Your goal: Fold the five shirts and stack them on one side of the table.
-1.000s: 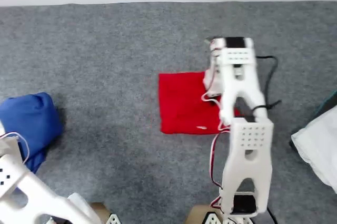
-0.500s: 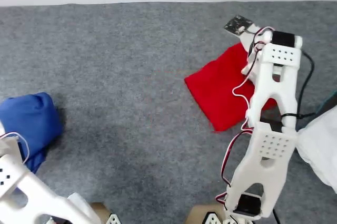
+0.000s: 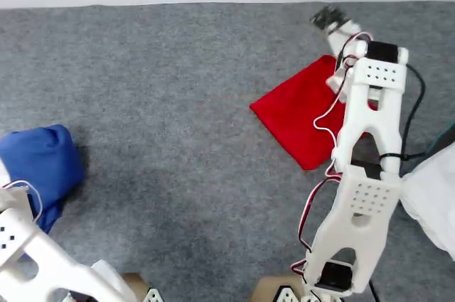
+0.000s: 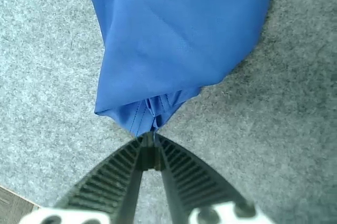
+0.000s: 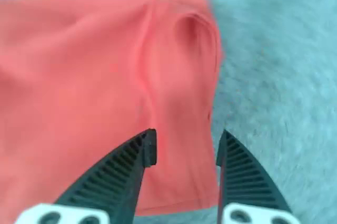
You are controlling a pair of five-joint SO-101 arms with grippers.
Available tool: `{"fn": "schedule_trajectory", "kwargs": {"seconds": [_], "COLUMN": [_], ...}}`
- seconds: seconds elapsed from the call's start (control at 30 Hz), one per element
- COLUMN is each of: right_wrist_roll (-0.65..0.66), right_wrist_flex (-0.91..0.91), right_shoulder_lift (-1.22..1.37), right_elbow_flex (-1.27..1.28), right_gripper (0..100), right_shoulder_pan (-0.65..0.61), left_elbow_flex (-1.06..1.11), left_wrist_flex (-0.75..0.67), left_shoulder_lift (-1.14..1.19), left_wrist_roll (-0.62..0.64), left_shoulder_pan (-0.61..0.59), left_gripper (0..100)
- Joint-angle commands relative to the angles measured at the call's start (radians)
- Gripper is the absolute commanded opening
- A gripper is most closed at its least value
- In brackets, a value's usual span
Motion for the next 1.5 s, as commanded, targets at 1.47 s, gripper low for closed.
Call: {"fn": "schedule_trajectory", "kwargs": {"seconds": [1.47], "right_wrist_roll": [-1.455], "right_wrist_flex": [-0.081], "right_shoulder_lift": [0.294], "right_elbow_flex": [-0.012], "right_gripper": [41.5], "right_shoulder_pan": [-0.099], "left_elbow_flex": [-0.01], "left_wrist_flex": [-0.014], "left_shoulder_lift": [-0.021], "left_wrist_roll": [-0.006], "left_shoulder_pan": [0.003], "left_gripper": [1]}}
